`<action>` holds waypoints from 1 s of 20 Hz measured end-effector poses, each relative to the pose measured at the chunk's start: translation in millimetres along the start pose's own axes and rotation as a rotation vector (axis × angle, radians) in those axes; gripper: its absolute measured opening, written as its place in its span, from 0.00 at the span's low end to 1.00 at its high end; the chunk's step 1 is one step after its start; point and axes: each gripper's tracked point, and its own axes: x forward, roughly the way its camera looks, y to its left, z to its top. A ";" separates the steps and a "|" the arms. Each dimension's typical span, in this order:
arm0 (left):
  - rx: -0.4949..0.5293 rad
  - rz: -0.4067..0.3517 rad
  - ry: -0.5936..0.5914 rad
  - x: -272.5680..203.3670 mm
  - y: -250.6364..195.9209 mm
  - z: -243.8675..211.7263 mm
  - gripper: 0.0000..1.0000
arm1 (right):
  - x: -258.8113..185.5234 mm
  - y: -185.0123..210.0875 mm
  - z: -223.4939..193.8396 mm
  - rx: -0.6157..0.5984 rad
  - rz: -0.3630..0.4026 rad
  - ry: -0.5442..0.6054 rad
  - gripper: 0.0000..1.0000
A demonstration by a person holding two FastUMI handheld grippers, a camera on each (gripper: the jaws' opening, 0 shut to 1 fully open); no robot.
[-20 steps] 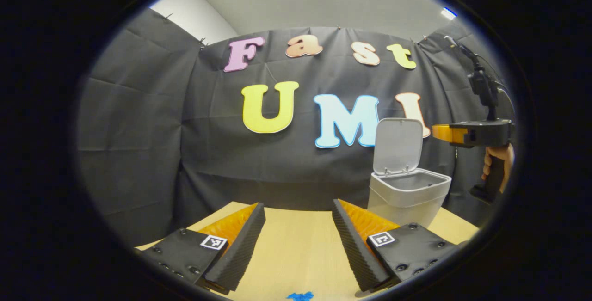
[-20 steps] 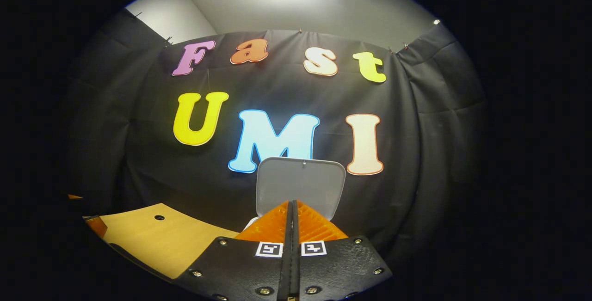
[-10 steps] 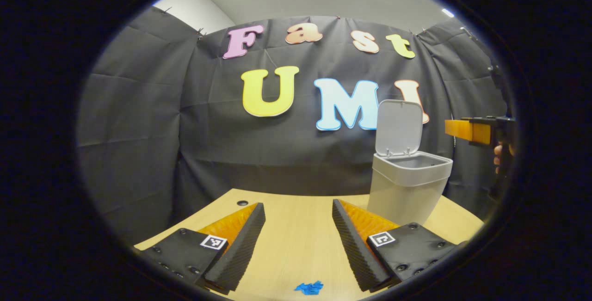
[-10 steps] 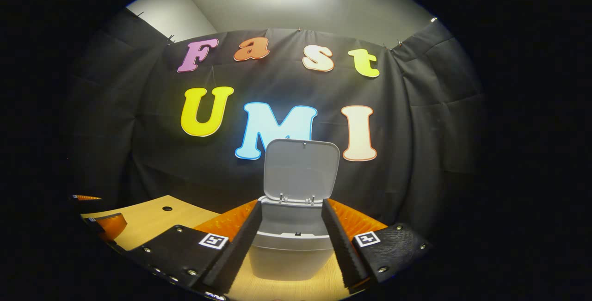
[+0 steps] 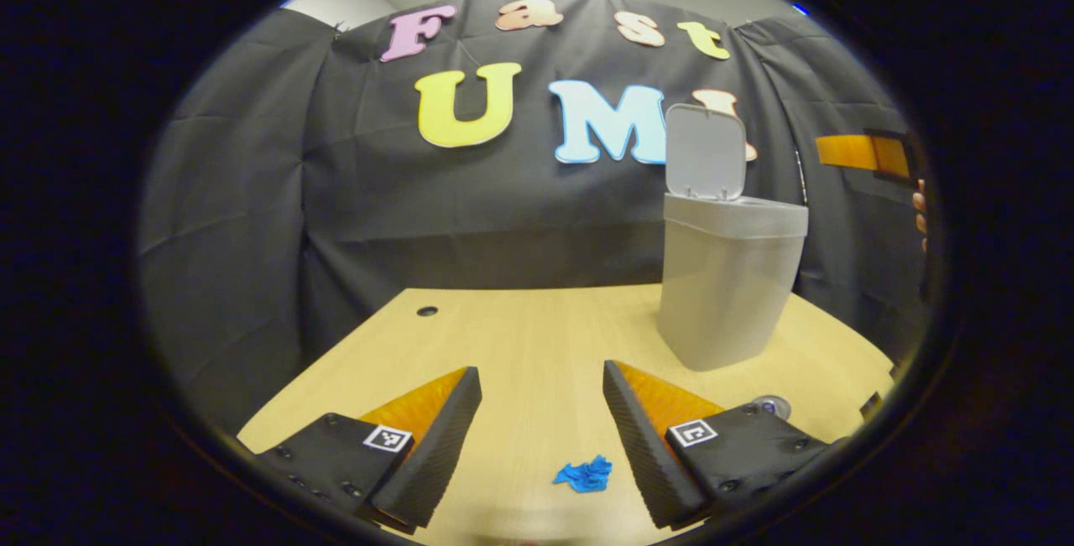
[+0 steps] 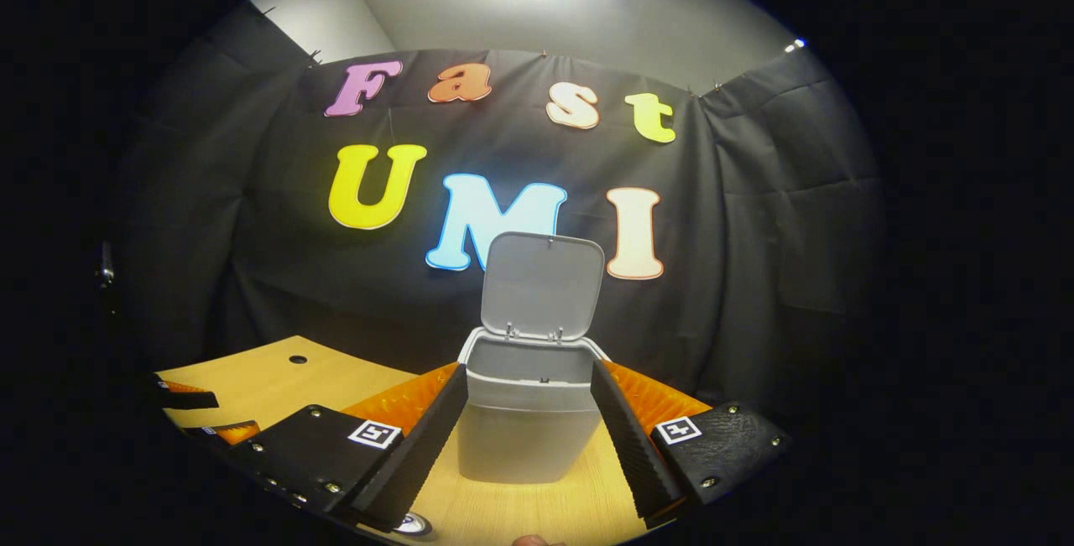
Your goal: Press the lid of the desktop garbage bin to open it, pick up the crumpled paper on the desktop and throw it into the bin, then pick up the pop can on the desktop and drop it into the bin, and finally close the garbage bin lid.
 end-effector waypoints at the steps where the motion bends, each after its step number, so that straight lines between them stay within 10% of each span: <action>1: 0.001 -0.008 0.020 0.8 1.8 -13.4 0.99 | -5.5 2.4 -1.7 -0.008 -0.004 0.007 0.95; 20: 0.005 -0.090 0.304 53.3 -47.0 -159.4 0.96 | -44.5 -26.9 -29.5 -0.007 -0.010 0.102 0.94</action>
